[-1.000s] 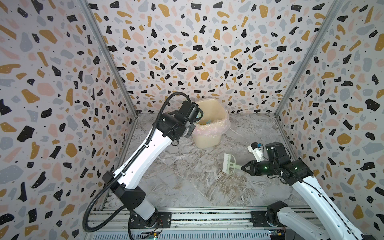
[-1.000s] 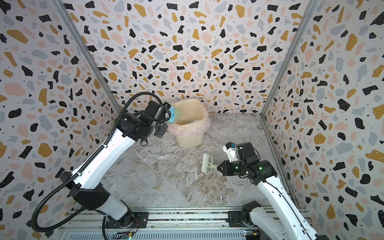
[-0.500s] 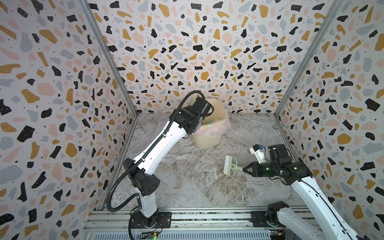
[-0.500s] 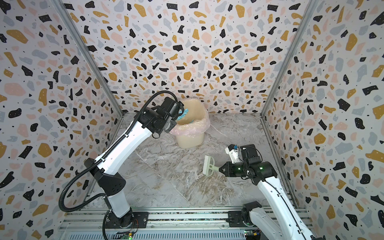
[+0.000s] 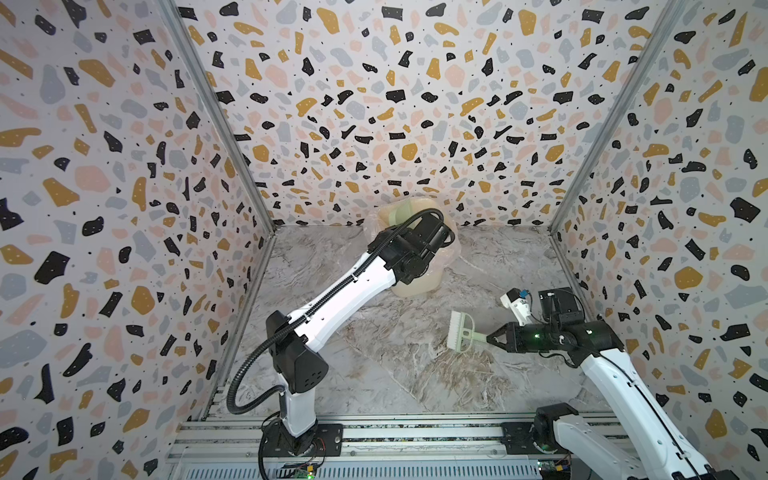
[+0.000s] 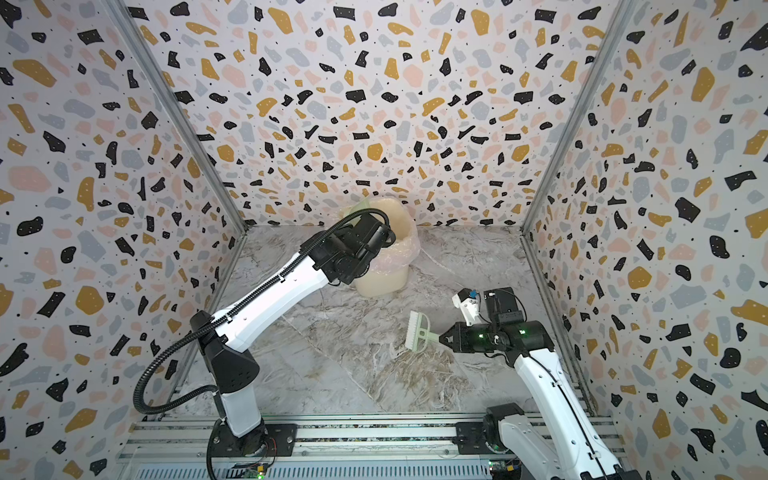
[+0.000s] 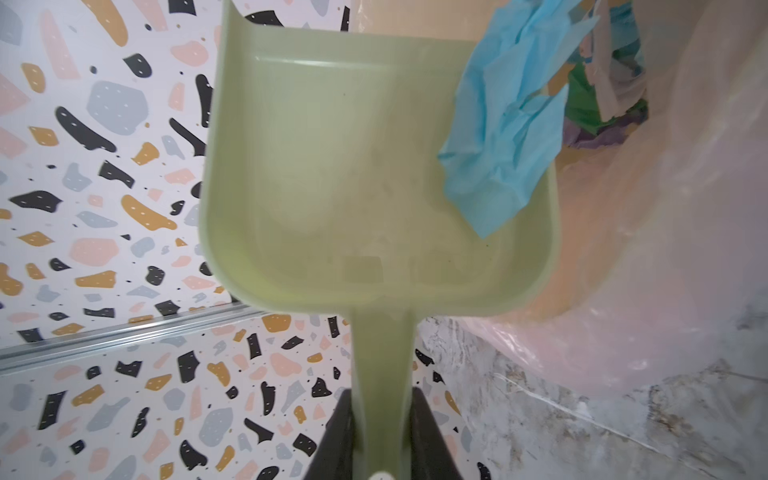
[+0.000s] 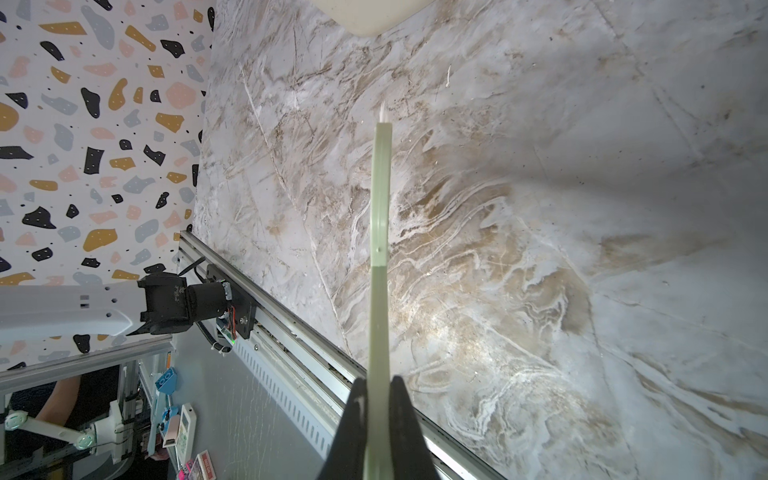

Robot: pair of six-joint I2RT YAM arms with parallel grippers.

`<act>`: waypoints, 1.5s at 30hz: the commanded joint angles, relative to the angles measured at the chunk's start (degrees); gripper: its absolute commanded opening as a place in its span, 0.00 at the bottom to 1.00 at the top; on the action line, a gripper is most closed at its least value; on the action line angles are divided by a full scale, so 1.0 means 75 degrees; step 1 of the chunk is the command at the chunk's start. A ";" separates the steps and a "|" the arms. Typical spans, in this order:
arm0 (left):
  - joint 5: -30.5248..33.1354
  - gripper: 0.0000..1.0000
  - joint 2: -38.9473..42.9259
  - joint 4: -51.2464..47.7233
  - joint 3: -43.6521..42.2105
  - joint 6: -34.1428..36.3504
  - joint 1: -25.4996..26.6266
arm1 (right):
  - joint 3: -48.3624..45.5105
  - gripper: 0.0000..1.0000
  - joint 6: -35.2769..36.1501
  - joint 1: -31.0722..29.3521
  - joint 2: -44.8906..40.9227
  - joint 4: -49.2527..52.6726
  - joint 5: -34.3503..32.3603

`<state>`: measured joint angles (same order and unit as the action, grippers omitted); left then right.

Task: Sweep away the paper scraps from the table
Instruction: 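Tip the dustpan over the bin opening with the left gripper, then lower the dustpan beside the bin while the right gripper sets the brush down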

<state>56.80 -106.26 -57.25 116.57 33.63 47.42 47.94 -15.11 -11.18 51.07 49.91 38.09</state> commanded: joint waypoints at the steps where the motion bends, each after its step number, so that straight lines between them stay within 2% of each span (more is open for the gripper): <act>1: 0.0713 0.00 -0.0011 0.0603 -0.0100 0.0657 0.0003 | 0.0089 0.00 0.0160 0.0067 0.0007 0.0177 0.0206; 11: 0.1067 0.00 0.0058 0.0879 -0.0244 0.0720 0.0015 | 0.0114 0.00 0.0202 0.0175 -0.0094 0.0260 0.0200; 19: 0.0770 0.00 0.0327 0.0647 0.0618 -0.0364 0.0092 | 0.0225 0.00 0.0261 0.0550 -0.0138 0.0190 0.0184; 22: 0.0398 0.00 0.0700 0.0605 0.0634 -0.1105 0.0116 | 0.0415 0.00 0.0305 0.0833 -0.0095 0.0144 -0.0035; 28: -0.0089 0.00 0.2413 0.1374 -0.1321 -0.2438 0.0180 | 0.0734 0.00 -0.0001 0.1388 0.0159 -0.0524 -0.0355; 31: -0.0230 0.00 0.3365 0.1692 -0.2465 -0.3169 0.0156 | 0.0735 0.00 -0.0321 0.1861 0.0259 -0.1115 -0.0269; 34: -0.0753 0.00 0.4193 0.1943 -0.3538 -0.4141 0.0096 | 0.0546 0.00 -0.0756 0.2234 0.0343 -0.1797 -0.0080; 39: -0.1520 0.00 0.5260 0.2559 -0.5468 -0.5503 0.0053 | -0.0108 0.00 -0.1683 0.2887 0.0446 -0.3066 0.0354; 45: -0.1995 0.00 0.6158 0.3400 -0.7298 -0.6469 -0.0213 | -0.1393 0.00 -0.3172 0.3724 0.0520 -0.5098 0.0845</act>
<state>44.80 -62.74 -37.98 64.90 -8.23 47.00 40.49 -31.33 14.79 54.96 21.63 41.36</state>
